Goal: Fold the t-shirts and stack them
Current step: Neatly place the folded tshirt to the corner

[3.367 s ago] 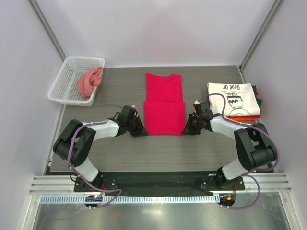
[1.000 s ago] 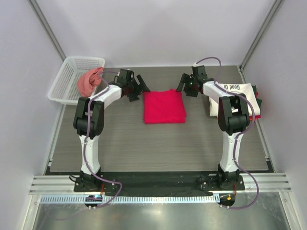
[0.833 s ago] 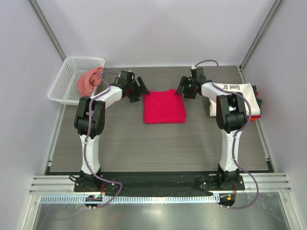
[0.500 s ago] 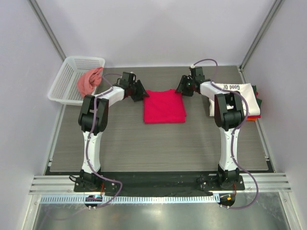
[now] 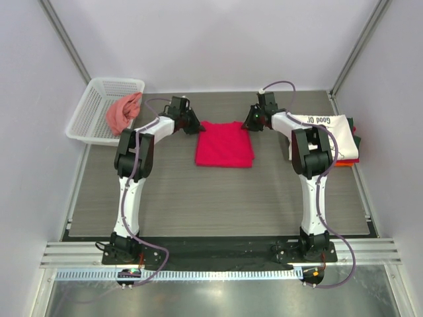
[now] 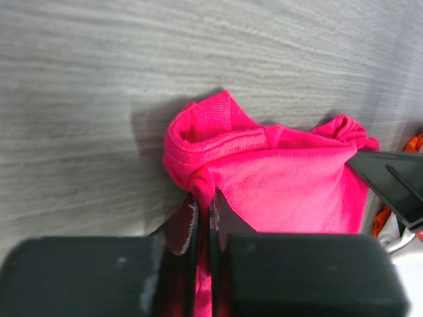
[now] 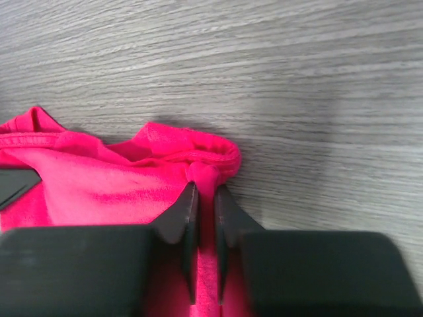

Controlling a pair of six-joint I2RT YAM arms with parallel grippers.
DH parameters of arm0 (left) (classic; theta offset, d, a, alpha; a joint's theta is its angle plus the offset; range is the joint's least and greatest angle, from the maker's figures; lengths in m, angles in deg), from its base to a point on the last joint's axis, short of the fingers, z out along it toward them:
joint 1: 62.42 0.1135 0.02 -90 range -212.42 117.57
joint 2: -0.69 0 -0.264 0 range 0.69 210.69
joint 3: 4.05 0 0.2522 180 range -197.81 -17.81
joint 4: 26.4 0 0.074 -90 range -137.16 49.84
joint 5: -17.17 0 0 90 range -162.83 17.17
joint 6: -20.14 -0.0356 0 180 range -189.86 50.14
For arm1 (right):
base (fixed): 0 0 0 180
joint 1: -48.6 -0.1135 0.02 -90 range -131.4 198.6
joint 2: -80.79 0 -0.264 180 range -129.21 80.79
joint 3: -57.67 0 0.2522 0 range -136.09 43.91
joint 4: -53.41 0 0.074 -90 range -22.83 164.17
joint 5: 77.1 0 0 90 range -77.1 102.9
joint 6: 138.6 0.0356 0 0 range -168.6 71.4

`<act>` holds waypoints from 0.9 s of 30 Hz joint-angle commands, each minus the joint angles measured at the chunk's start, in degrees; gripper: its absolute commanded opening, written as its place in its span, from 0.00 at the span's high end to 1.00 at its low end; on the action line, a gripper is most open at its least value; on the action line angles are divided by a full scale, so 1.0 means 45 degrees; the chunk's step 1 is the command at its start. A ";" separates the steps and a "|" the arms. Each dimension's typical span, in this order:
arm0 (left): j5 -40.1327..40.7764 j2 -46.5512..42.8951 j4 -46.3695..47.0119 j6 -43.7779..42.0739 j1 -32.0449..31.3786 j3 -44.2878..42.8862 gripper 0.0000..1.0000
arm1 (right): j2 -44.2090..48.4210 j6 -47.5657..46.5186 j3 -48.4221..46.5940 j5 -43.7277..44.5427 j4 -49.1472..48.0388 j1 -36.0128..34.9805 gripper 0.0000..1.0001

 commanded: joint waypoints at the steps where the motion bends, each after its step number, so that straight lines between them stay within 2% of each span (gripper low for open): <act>1: 0.0008 0.0457 -0.0148 -0.0110 0.0031 -0.0515 1.00 | -0.0245 -0.0010 -0.0269 0.0700 0.0537 -0.0193 0.91; 4: -0.0032 0.0166 -0.0167 -0.0285 -0.0105 -0.0516 1.00 | 0.0281 -0.0050 0.0004 0.0935 0.0343 -0.0349 0.99; 9: 0.0514 -0.0986 -0.0109 -0.0813 -0.0612 0.0340 1.00 | 0.2193 0.0106 0.2071 0.1169 -0.1101 -0.0505 0.99; 13: 0.0944 -0.2410 0.0690 -0.0970 -0.1315 0.1572 1.00 | 0.5097 0.0477 0.4239 0.1792 -0.2916 -0.0525 0.99; 16: 0.0539 -0.3680 0.1569 -0.0834 -0.2055 0.2644 1.00 | 0.6761 0.0575 0.5802 0.2692 -0.3331 -0.0506 0.99; 17: 0.0322 -0.4340 0.1706 -0.0562 -0.2272 0.2784 1.00 | 0.7928 0.0575 0.6386 0.3834 -0.3196 -0.0525 0.99; 20: 0.0669 -0.5476 0.1707 -0.0345 -0.3482 0.3176 1.00 | 1.0447 0.0634 0.6704 0.5325 -0.1441 -0.0525 0.99; 24: 0.1237 -0.6553 0.1688 -0.0267 -0.5200 0.2592 1.00 | 1.2717 0.0478 0.6217 0.8113 0.1039 -0.0389 0.99; 27: 0.1646 -0.6457 0.1823 -0.0014 -0.6412 0.1713 1.00 | 1.3659 0.0245 0.5593 0.9194 0.2467 0.0254 0.99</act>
